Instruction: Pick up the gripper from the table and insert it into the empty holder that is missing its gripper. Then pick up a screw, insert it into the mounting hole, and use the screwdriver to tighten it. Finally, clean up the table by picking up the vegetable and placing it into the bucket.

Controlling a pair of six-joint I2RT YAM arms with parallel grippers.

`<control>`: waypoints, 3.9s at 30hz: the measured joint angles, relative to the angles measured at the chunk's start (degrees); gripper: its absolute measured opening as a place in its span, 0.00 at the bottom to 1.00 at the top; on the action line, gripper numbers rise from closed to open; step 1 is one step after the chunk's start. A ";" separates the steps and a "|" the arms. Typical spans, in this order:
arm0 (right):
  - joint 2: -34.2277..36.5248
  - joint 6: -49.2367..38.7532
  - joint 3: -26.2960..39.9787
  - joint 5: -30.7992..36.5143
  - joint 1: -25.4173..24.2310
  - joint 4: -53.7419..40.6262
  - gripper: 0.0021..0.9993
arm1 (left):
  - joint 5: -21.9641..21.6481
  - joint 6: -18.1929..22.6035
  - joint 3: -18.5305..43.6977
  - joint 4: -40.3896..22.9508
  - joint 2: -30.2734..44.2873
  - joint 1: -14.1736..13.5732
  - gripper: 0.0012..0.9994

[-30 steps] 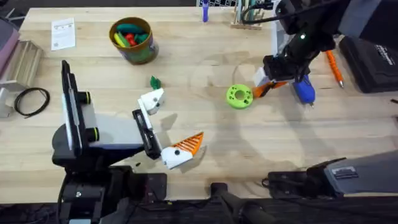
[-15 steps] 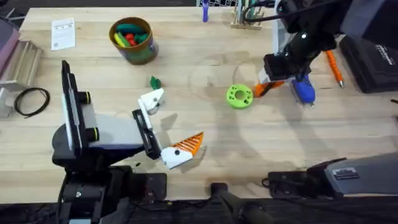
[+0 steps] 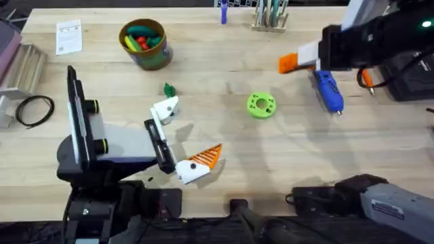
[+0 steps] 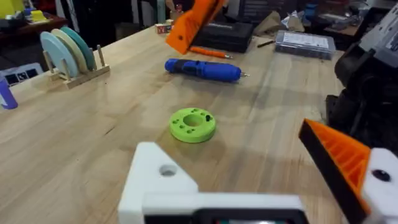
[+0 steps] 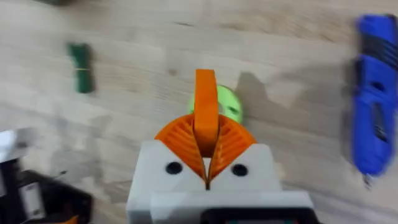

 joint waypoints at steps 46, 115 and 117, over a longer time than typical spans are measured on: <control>24.79 60.34 -34.31 -76.10 1.16 114.16 0.01 | 0.02 0.00 0.00 -0.02 0.00 0.00 0.99; 28.97 76.98 -40.21 -66.32 13.16 128.14 0.01 | 0.15 0.00 0.00 -0.04 0.00 0.00 0.99; 28.97 76.98 -40.21 -65.97 13.32 128.11 0.01 | 0.15 0.02 0.00 -0.04 0.00 0.00 0.99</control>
